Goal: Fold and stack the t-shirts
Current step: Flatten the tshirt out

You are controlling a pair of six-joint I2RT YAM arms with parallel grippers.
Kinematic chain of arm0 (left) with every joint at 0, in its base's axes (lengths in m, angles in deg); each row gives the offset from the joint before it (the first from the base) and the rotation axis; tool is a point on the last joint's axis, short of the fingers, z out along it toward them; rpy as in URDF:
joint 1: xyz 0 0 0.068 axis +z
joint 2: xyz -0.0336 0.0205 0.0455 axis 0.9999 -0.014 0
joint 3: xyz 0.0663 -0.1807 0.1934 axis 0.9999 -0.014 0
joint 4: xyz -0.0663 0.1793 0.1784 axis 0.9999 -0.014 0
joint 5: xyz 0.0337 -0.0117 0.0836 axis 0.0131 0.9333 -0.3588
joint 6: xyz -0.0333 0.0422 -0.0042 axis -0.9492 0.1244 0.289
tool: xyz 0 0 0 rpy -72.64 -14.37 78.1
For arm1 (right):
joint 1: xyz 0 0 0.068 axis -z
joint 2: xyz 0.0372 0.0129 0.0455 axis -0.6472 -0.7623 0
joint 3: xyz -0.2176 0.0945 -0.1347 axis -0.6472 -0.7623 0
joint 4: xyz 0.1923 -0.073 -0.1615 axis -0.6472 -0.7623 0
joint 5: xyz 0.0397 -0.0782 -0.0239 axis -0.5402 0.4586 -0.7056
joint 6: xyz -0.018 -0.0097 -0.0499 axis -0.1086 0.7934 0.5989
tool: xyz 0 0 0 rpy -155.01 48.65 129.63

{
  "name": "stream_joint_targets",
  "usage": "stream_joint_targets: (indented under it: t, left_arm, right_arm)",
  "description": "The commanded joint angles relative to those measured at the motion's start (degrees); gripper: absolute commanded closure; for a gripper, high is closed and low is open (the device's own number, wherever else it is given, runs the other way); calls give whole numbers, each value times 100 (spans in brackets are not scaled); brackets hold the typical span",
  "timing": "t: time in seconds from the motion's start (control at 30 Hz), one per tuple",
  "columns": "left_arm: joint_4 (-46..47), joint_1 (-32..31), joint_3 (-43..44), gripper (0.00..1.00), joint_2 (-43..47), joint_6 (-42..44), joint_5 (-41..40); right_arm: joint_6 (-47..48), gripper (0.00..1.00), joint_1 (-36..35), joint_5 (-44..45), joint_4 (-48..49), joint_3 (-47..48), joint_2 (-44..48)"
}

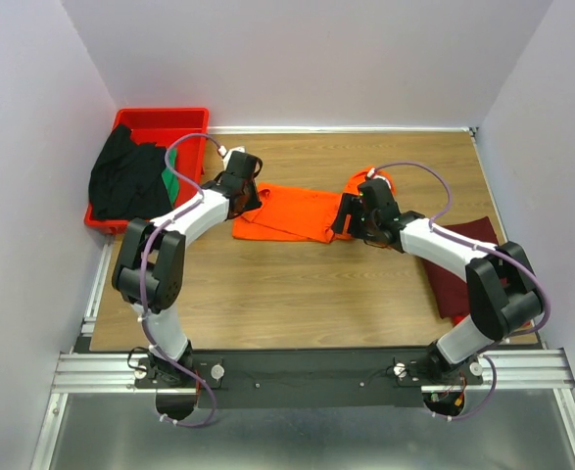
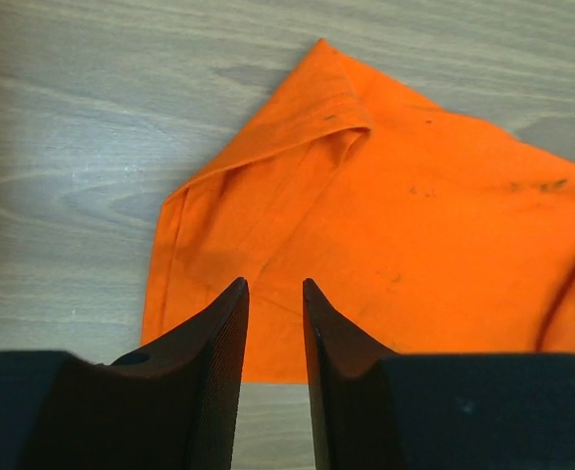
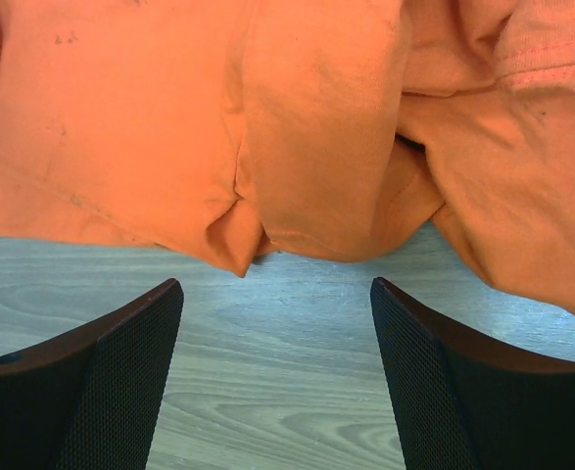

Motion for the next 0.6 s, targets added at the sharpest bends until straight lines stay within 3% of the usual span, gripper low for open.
stream_joint_targets:
  t: [0.0,0.57]
  left_arm:
    - [-223,29,251,60,-318,241,-279]
    - [-654,-138,797,60,-1091,752,-508]
  right_arm:
    - [-39,16,-34,204,29,54,-16]
    - [84,15,-42,300,56,-52,81]
